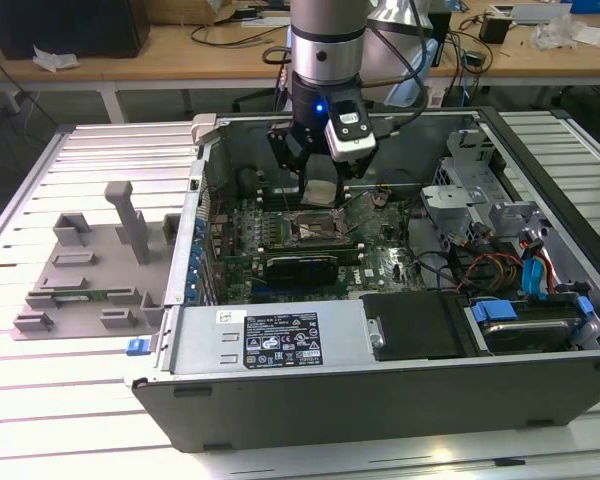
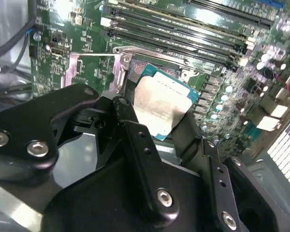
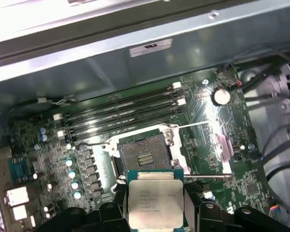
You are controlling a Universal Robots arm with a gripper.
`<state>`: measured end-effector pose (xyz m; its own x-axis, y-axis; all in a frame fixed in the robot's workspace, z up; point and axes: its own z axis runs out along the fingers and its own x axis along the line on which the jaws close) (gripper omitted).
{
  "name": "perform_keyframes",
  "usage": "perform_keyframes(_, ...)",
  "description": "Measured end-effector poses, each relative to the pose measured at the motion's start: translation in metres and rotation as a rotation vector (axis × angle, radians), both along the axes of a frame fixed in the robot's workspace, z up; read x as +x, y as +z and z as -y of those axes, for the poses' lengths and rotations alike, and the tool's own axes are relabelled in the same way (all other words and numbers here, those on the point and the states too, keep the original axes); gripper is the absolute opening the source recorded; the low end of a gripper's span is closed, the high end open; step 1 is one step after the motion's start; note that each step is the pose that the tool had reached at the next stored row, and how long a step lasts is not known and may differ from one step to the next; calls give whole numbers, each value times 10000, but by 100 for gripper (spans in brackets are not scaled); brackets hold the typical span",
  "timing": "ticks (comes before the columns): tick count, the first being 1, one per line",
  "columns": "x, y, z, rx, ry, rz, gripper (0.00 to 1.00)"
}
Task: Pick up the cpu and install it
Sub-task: 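Place the cpu into insertion slot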
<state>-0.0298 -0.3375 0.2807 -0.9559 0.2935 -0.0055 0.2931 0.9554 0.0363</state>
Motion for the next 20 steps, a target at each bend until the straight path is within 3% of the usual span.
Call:
perform_keyframes(9, 0, 0, 0, 0, -1947, 0, 55)
perform_keyframes(15, 0, 0, 0, 0, -2975, 0, 55)
perform_keyframes(20, 0, -1, 0, 1, -4289, 0, 55)
